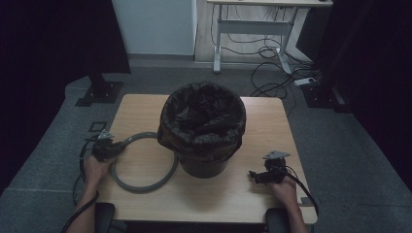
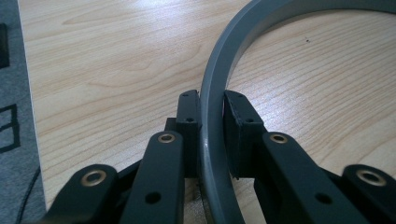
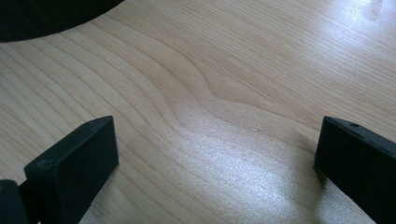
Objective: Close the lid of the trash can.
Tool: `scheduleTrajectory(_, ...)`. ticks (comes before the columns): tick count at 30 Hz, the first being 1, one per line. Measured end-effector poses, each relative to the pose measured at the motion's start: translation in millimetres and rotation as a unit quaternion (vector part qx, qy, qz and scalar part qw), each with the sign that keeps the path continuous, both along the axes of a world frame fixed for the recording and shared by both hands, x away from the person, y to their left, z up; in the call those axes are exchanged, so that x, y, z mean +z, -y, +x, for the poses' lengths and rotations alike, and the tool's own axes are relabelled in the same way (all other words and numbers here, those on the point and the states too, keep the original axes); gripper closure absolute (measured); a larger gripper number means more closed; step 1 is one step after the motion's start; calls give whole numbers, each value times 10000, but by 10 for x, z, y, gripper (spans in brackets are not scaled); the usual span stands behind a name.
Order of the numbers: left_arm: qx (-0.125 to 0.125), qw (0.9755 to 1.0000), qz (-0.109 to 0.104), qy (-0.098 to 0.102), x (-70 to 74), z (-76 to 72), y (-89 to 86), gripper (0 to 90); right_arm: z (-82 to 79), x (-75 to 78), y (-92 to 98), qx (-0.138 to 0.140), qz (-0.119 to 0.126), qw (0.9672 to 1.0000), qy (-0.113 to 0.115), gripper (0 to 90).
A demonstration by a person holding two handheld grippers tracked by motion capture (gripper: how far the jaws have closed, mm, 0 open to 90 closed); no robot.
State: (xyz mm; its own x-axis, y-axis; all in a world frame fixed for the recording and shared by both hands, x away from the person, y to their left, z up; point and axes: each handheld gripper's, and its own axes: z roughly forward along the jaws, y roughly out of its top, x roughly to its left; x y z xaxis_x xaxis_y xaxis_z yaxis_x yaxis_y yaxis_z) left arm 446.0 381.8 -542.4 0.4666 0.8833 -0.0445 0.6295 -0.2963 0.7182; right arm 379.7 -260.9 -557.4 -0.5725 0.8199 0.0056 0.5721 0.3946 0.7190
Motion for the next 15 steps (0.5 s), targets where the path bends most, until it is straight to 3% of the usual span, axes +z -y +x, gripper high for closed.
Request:
scheduleTrajectory(2,30,9998,-183,-78,-1,8,-40,782,0,0,0,0,-1,10000,1,0)
scheduleTrajectory(8,32,9996,-198,-221,24,20,-47,785,0,1,1,4,-2,10000,-4,0)
scheduleTrajectory(15,113,9983,-385,-428,55,42,-94,787,0,1,1,3,-1,10000,-5,0)
